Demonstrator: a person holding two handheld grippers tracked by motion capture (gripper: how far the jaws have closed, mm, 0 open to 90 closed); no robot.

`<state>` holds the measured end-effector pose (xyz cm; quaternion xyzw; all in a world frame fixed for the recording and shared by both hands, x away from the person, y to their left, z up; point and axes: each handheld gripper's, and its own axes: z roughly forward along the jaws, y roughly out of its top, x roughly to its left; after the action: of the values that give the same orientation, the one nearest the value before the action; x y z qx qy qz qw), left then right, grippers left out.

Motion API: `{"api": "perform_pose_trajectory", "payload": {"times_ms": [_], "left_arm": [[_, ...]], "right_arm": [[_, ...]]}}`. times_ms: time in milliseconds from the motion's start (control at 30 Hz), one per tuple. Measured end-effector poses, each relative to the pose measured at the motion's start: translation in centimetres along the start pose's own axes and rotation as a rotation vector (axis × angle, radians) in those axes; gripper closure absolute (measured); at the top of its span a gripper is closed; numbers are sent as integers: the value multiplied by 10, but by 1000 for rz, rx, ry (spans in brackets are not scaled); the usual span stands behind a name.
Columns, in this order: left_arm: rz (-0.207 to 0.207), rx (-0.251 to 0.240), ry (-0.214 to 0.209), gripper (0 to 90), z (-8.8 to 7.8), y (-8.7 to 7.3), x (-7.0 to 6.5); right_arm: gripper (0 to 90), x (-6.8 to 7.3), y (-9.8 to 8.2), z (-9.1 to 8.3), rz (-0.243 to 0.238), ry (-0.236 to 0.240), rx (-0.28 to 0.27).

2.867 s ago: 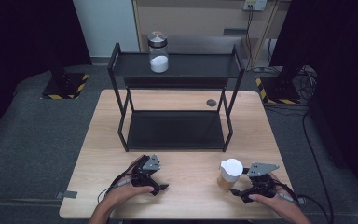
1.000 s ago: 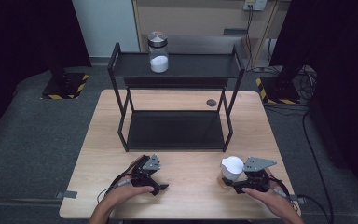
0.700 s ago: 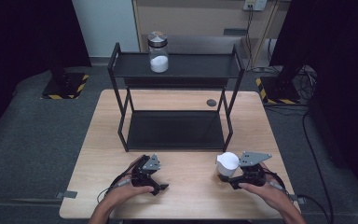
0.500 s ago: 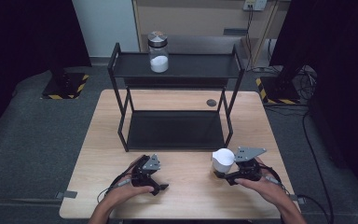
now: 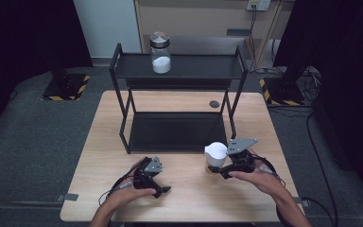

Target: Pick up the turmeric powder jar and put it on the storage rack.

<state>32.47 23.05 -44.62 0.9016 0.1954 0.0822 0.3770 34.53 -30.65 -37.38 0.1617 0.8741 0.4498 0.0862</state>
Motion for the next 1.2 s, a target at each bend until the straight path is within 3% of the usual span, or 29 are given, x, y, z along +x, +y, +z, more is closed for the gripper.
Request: {"api": "perform_pose_trajectory", "payload": {"times_ms": [767,1200], "left_arm": [[4,3,0,0,0,0,0],[4,3,0,0,0,0,0]], "right_arm": [[313,-17,63,11,-69,39,31],[313,-30,83,7,-71,35,28]]}}
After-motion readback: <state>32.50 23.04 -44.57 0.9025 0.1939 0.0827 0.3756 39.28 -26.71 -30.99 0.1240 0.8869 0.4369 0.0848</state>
